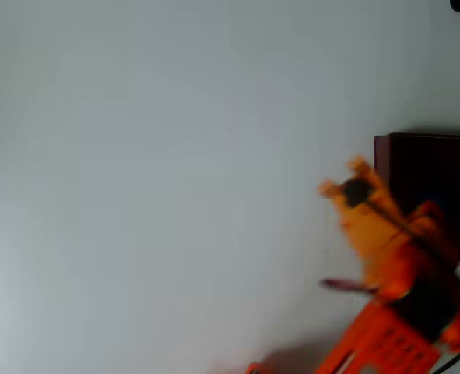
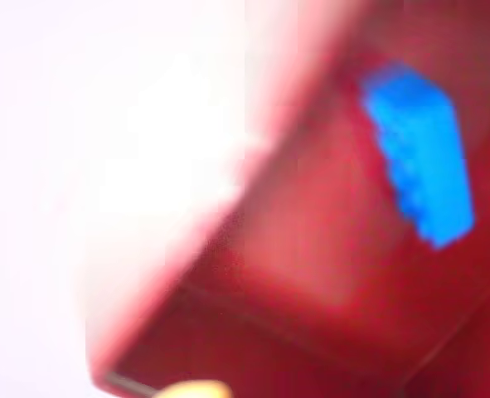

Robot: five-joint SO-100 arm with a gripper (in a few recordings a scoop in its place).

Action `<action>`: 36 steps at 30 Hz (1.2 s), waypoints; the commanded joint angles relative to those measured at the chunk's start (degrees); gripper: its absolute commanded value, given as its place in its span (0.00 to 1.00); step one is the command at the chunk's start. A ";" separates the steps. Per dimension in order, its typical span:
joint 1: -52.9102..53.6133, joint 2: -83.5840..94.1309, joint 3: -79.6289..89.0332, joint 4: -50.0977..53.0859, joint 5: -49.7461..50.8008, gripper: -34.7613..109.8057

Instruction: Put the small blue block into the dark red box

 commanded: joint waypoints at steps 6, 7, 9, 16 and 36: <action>-24.61 41.48 23.47 2.81 2.64 0.28; -28.30 44.91 25.66 3.08 2.81 0.27; -34.45 51.42 29.97 3.08 2.46 0.25; -51.15 63.37 40.08 5.80 1.23 0.24; -67.59 79.89 63.81 3.16 -6.15 0.24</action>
